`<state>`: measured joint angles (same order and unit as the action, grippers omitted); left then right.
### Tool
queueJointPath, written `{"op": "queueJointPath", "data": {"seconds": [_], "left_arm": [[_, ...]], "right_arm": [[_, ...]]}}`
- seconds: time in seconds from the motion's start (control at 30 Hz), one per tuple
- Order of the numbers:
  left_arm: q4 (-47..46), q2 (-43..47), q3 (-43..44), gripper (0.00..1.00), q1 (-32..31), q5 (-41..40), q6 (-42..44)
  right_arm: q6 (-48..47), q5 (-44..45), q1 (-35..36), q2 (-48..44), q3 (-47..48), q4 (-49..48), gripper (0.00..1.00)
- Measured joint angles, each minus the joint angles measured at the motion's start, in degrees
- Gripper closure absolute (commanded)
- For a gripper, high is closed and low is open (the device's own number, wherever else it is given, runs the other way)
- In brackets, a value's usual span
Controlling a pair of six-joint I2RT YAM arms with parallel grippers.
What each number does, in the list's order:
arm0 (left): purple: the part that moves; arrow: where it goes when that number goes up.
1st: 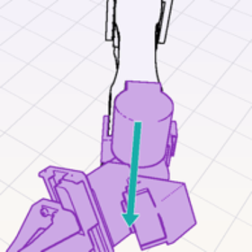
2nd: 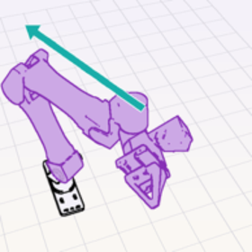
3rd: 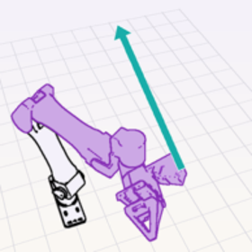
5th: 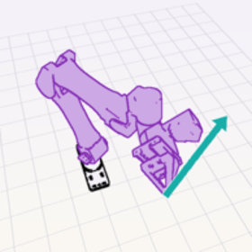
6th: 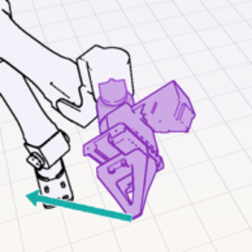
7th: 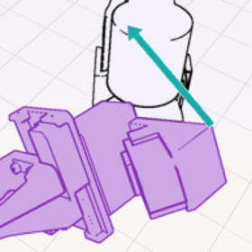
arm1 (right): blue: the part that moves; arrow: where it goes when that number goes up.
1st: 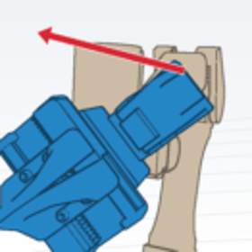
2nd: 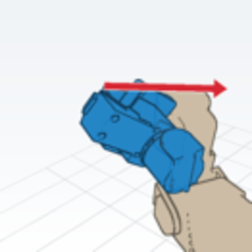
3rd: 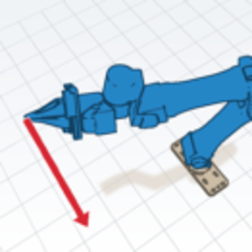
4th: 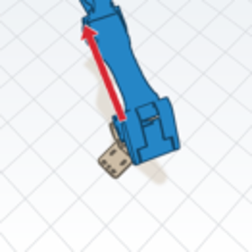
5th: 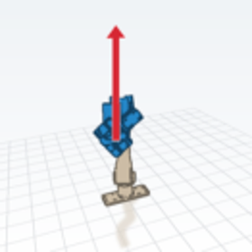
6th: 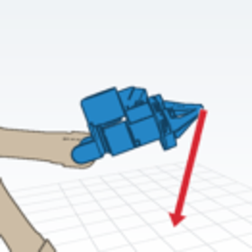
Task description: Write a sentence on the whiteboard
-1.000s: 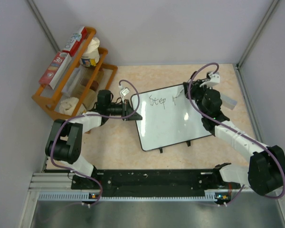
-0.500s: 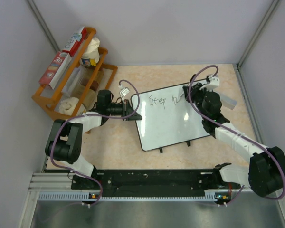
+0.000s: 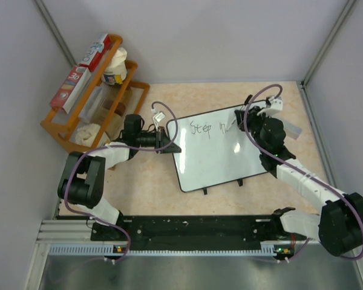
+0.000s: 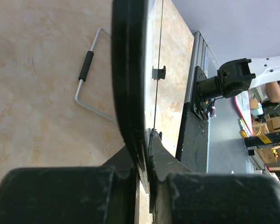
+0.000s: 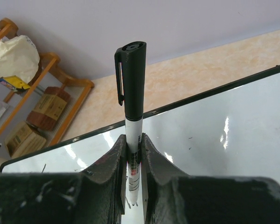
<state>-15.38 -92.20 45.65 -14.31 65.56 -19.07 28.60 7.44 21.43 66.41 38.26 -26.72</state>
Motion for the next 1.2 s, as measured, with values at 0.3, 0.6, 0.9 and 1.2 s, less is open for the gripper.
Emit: {"op": "queueJointPath", "data": {"seconds": [0.3, 0.6, 0.9, 1.2], "left_arm": [[0.00, 0.00, 0.00, 1.00, 0.00, 0.00, 0.00], [-0.02, 0.00, 0.00, 0.84, 0.00, 0.00, 0.00], [0.04, 1.18, -3.74, 0.49, -2.03, -7.72, 9.11], [2.56, 15.58, -10.88, 0.30, -2.97, -19.43, 12.37]], "right_arm": [[-0.07, -0.17, -0.37, -1.44, 1.62, 0.02, 1.00], [-0.39, -0.17, -0.37, -1.20, 1.66, -0.79, 1.00], [-0.39, -0.96, -0.55, -6.58, 1.60, 1.92, 1.00], [-0.02, -1.79, -0.57, -14.03, 1.49, 6.27, 1.00]]}}
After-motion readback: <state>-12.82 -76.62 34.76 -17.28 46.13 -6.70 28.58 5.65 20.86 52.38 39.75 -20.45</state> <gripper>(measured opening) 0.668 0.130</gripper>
